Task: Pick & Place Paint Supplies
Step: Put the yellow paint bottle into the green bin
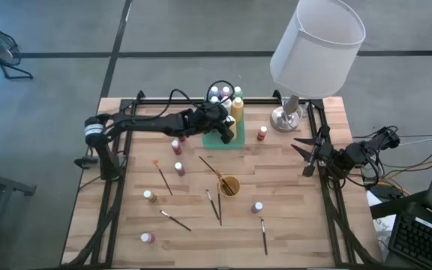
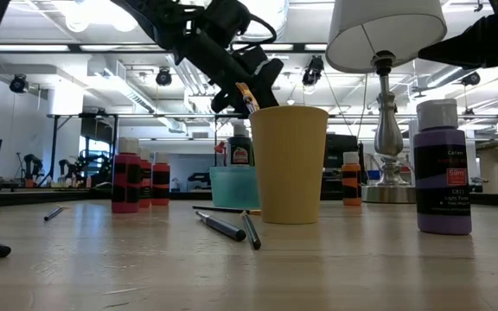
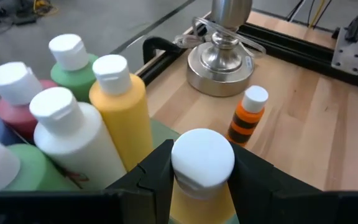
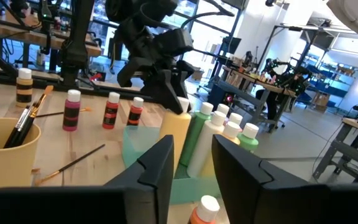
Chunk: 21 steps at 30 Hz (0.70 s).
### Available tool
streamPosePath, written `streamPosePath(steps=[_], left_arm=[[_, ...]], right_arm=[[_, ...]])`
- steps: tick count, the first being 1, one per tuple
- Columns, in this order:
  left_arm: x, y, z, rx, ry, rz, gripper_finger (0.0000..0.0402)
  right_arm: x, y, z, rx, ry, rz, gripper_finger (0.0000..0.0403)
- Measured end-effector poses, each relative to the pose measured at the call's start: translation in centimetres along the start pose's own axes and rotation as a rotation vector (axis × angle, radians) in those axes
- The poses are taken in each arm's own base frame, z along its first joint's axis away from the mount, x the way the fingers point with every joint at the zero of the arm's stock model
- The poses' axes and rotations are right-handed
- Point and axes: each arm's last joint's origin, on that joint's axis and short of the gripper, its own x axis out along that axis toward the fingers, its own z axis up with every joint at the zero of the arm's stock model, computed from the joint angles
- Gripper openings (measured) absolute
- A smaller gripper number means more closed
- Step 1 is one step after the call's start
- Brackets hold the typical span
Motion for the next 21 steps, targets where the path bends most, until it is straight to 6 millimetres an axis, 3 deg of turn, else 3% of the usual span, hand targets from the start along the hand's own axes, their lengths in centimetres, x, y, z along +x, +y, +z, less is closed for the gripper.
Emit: streamPosePath(steps=[15,21], left_arm=[[0.1,0.3,-0.6,-0.01,0.062,0.014,0.0128],[1.0,0.1,-1.3,0.011,0.081,-0.002,0.0127]], right_arm=[[0.0,0.0,0.0,0.0,0.0,0.0,0.0142],[0.0,0.0,0.0,0.0,0.0,0.0,0.0155]])
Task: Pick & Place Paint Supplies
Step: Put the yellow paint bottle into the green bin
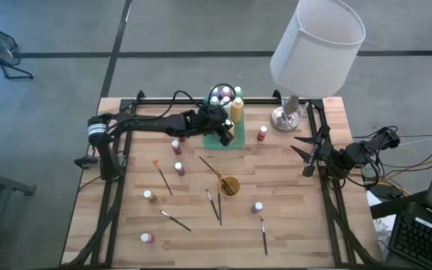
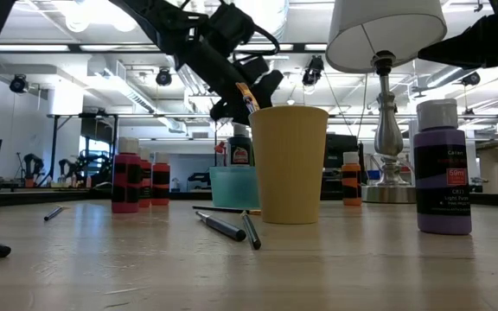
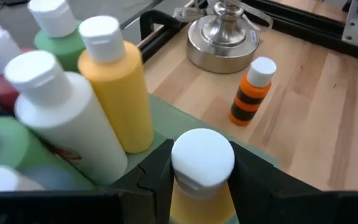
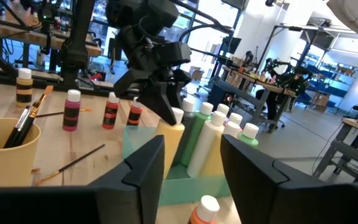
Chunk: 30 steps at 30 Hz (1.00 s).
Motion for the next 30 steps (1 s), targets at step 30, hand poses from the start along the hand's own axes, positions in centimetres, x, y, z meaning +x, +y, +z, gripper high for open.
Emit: streamPosePath(steps=[30], left_arm=[[0.46,-0.18,0.14,0.102,-0.008,-0.002,0.0231]], right_arm=[[0.0,0.0,-0.01,0.0,0.0,0.0,0.0183]])
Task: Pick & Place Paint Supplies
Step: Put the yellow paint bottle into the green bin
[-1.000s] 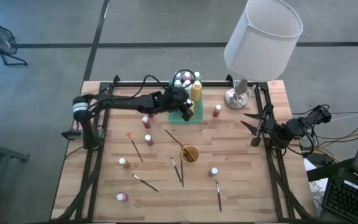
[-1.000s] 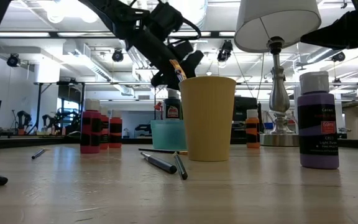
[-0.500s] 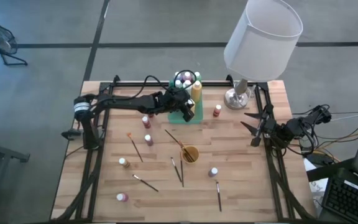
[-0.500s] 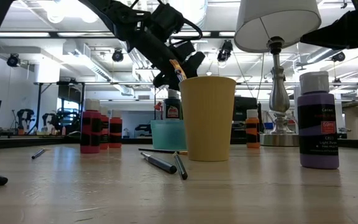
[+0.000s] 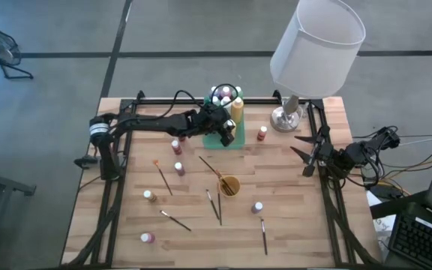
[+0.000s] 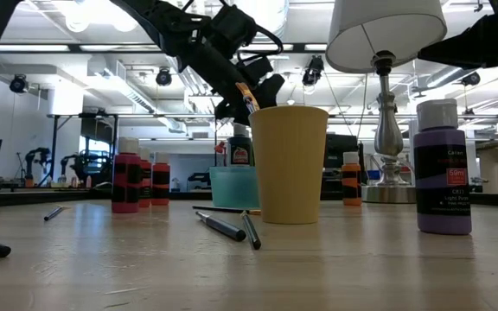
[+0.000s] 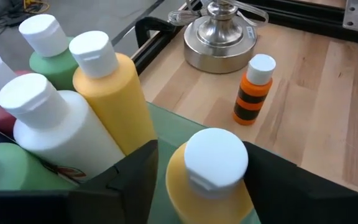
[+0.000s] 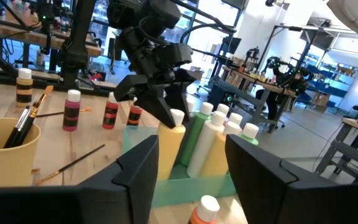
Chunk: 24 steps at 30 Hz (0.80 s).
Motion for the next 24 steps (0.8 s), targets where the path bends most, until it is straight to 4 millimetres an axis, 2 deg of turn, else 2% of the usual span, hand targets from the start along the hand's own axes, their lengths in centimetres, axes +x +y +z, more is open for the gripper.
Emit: streamPosePath(steps=[4,12,24], left_arm=[[-0.1,0.0,0.3,-0.001,-0.008,0.0,0.0248],[-0.6,0.0,1.9,-0.013,-0.057,-0.005,0.025],[-4.4,0.6,4.5,-0.041,-0.128,-0.012,0.0248]], right_arm=[[0.0,0.0,0.0,0.0,0.0,0.0,0.0171],[0.0,0.0,0.0,0.0,0.0,0.0,0.0146],[0.0,0.0,0.0,0.0,0.0,0.0,0.0108]])
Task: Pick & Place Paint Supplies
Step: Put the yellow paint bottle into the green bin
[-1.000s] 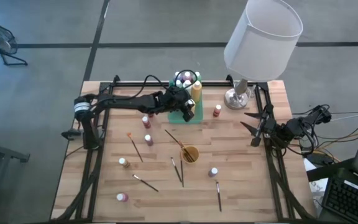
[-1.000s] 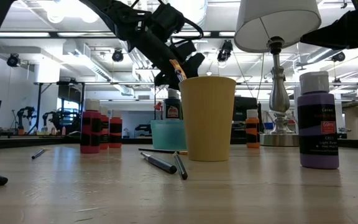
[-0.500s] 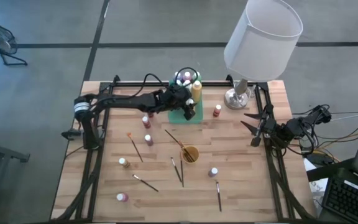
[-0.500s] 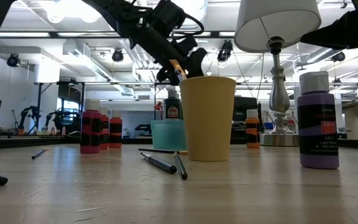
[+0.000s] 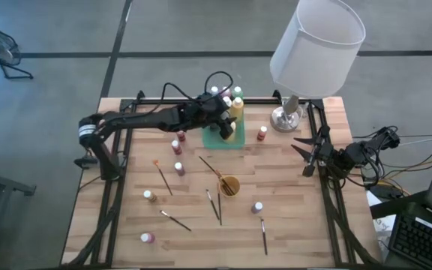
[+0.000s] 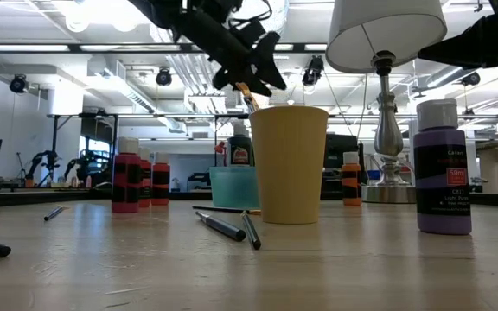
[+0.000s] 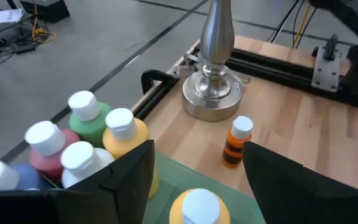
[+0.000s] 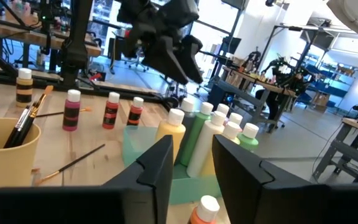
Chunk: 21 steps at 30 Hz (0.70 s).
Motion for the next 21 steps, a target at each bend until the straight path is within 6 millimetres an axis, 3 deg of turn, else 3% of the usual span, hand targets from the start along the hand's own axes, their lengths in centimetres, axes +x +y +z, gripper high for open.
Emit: streamPosePath(steps=[13,21], left_arm=[[-6.6,0.6,2.4,-0.002,0.011,-0.018,0.0248],[-11.9,0.6,3.6,0.038,-0.056,-0.06,0.0248]], right_arm=[[0.0,0.0,0.0,-0.001,0.0,0.0,0.0063],[0.0,0.0,0.0,0.0,0.0,0.0,0.0044]])
